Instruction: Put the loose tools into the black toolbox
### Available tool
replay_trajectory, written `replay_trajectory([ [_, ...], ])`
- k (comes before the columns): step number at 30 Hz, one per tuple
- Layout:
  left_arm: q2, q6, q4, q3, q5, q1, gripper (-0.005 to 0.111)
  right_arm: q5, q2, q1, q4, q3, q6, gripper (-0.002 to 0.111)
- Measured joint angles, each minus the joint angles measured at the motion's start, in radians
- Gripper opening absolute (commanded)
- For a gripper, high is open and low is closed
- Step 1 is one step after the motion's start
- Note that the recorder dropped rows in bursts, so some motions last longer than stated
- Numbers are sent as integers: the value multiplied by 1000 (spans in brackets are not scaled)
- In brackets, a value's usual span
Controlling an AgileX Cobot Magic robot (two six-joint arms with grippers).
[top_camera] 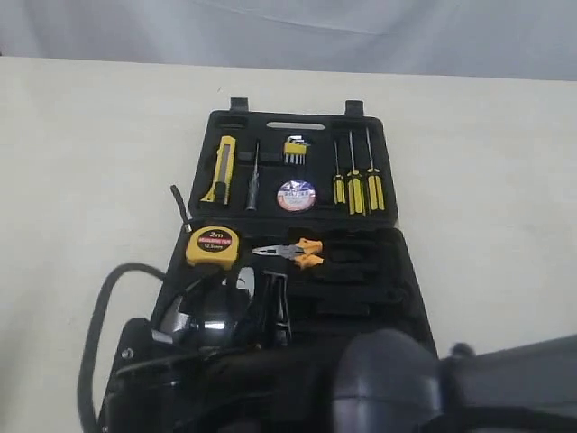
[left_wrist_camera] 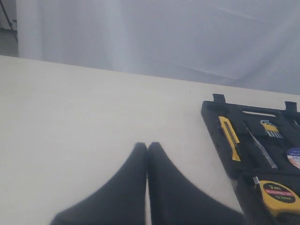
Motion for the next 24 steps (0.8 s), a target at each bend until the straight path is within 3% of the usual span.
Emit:
replay_trajectory([
  [8, 0, 0, 0, 0, 0, 0, 0, 146, -158, 0, 41, -65, -144, -1],
  [16, 0, 0, 0, 0, 0, 0, 0, 191, -220, -22, 79, -240, -410, -1],
  [20, 0, 0, 0, 0, 0, 0, 0, 208, -221, -105, 185, -339, -600, -1],
  [24, 0, 0, 0, 0, 0, 0, 0, 211, -216, -261, 279, -440, -794, -1],
])
